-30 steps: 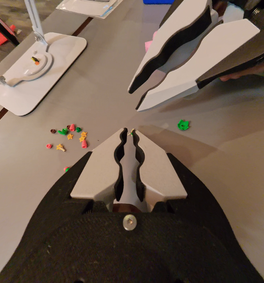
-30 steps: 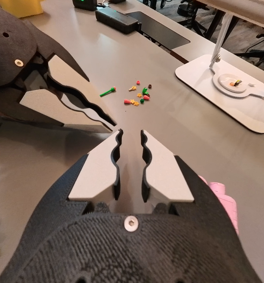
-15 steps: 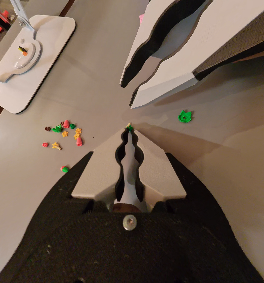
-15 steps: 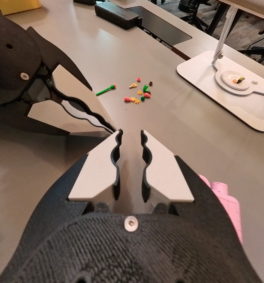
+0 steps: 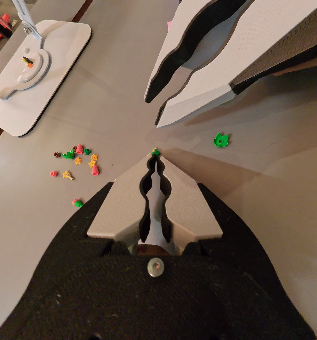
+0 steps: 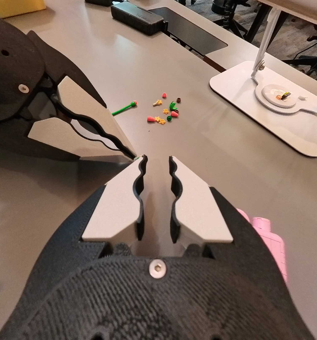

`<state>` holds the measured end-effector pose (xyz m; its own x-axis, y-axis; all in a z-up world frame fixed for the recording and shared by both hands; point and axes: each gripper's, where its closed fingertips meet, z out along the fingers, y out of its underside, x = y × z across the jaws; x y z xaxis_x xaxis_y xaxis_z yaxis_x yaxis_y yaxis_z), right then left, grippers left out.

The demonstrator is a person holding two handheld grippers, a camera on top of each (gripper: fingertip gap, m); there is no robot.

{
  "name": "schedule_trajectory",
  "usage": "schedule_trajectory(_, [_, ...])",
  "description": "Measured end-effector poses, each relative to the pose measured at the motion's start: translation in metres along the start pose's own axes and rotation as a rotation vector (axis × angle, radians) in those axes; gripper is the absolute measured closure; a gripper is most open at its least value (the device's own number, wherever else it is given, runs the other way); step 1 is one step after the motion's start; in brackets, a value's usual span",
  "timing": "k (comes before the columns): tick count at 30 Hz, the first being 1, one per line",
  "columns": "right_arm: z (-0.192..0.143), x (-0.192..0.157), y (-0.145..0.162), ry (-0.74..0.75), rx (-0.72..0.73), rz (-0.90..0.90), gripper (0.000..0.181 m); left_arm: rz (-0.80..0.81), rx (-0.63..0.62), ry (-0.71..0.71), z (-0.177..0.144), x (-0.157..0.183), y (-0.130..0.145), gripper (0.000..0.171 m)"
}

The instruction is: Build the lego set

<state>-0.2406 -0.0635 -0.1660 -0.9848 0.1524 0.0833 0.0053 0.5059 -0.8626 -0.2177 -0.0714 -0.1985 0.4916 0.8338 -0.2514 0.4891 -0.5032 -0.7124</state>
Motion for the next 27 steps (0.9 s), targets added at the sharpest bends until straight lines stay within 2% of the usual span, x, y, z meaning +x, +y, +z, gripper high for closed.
schedule_trajectory(11, [-0.002, 0.000, -0.003, 0.002, 0.011, 0.001, 0.158, -0.033, 0.026, -0.039, -0.005, -0.011, 0.000, 0.170])
schedule_trajectory(20, [-0.006, 0.001, -0.009, 0.009, 0.040, -0.007, 0.161, -0.344, 0.247, -0.125, -0.042, -0.063, -0.013, 0.171])
schedule_trajectory(23, [-0.006, 0.002, -0.010, 0.027, 0.047, -0.013, 0.158, -0.361, 0.264, -0.160, -0.047, -0.073, -0.011, 0.171])
schedule_trajectory(27, [-0.007, 0.001, -0.014, 0.026, 0.068, -0.002, 0.155, -0.344, 0.237, -0.150, -0.040, -0.067, -0.009, 0.171])
